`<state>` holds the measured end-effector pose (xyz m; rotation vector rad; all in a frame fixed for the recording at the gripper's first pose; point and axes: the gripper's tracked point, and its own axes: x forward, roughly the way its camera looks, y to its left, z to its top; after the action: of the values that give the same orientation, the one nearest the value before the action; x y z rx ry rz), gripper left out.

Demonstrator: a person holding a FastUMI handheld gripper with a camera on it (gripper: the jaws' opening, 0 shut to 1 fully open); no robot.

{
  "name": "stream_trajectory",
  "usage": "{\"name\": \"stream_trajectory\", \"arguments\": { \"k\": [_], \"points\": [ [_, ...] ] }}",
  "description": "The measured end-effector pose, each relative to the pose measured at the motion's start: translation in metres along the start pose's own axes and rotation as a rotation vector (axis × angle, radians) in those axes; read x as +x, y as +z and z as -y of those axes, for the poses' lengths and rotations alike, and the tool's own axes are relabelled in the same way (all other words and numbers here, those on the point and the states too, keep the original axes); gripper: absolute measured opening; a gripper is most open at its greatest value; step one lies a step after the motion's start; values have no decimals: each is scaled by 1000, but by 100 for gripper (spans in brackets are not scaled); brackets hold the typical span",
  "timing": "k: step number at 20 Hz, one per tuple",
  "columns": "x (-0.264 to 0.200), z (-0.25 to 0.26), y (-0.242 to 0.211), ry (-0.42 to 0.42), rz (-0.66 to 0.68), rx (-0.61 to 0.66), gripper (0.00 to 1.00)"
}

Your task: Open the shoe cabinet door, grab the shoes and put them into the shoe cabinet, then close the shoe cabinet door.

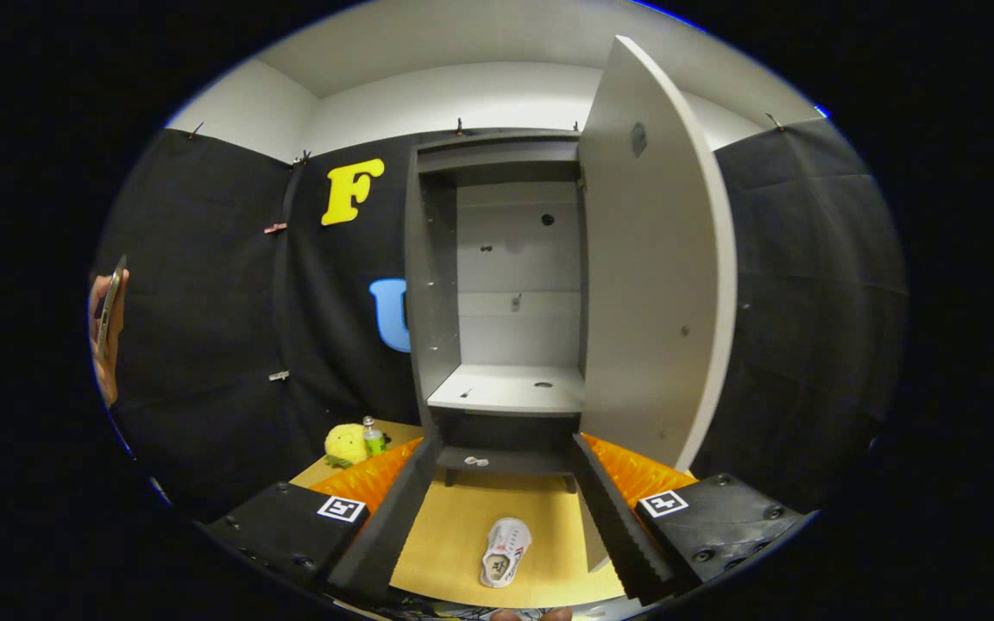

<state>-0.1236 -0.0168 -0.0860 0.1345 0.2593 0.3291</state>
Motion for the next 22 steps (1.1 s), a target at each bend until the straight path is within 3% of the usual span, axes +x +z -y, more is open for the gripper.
{"name": "stream_trajectory", "arguments": {
  "k": [4,8,15,22],
  "points": [
    [23,-16,-63,-5,-119,38,99],
    [36,-20,-158,-55,-339,109,99],
    [58,-18,-289,-93,-564,105,97],
    [96,-14,-387,-124,-667,110,62]
  ]
}}
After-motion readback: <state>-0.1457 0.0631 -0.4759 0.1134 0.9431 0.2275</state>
